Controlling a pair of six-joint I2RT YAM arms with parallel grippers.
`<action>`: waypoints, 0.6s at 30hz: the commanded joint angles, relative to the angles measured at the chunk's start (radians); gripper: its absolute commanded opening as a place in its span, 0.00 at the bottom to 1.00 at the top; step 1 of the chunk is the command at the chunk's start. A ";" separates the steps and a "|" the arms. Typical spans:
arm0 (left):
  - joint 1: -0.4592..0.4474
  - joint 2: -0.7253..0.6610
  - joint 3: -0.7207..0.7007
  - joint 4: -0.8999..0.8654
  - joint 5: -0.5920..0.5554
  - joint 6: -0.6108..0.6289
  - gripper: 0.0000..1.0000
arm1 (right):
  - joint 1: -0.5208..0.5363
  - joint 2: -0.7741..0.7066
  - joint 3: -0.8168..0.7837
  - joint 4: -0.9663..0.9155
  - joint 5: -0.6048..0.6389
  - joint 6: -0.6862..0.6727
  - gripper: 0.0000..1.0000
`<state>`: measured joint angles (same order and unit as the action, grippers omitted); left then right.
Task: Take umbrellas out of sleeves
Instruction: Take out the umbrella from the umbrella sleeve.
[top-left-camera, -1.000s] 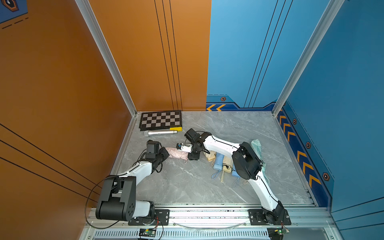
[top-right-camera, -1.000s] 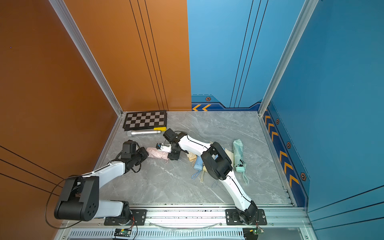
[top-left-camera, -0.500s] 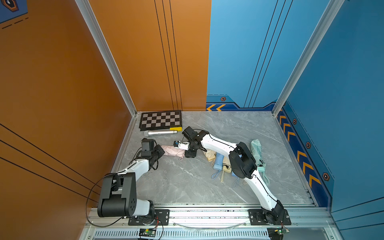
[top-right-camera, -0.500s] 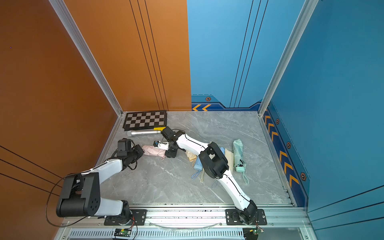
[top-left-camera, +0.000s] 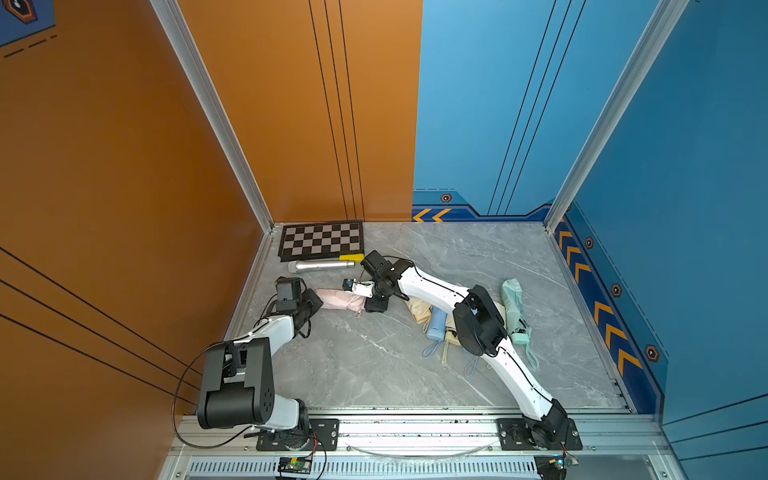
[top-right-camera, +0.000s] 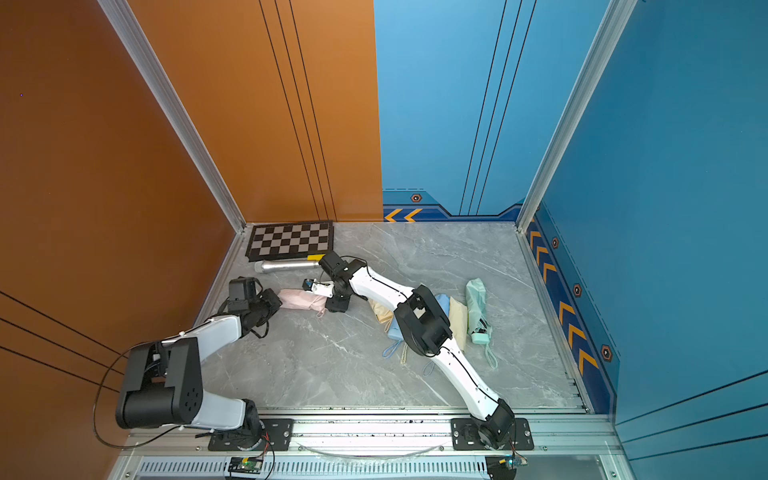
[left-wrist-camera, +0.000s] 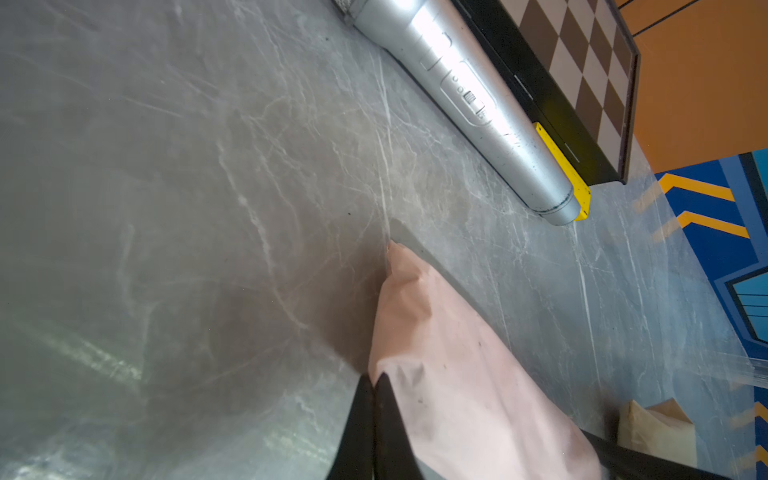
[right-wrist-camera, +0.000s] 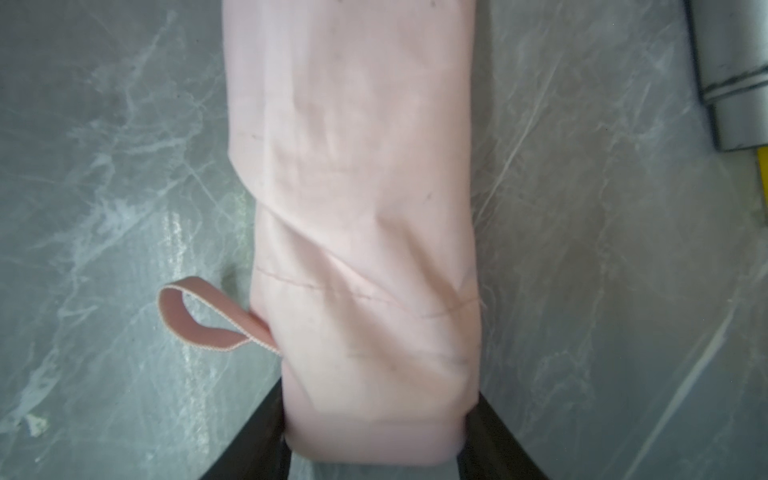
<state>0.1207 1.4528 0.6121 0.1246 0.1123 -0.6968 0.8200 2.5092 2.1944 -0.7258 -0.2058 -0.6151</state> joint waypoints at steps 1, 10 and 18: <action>0.021 0.022 0.032 0.025 -0.001 0.022 0.00 | 0.004 0.030 0.037 -0.029 -0.006 -0.025 0.28; 0.072 0.047 0.044 0.048 0.014 0.025 0.00 | 0.011 0.074 0.103 -0.027 -0.006 -0.034 0.28; 0.097 0.073 0.064 0.060 0.028 0.025 0.00 | 0.014 0.111 0.156 -0.027 -0.012 -0.039 0.28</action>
<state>0.2062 1.5127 0.6525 0.1677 0.1295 -0.6956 0.8291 2.5855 2.3207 -0.7250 -0.2092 -0.6323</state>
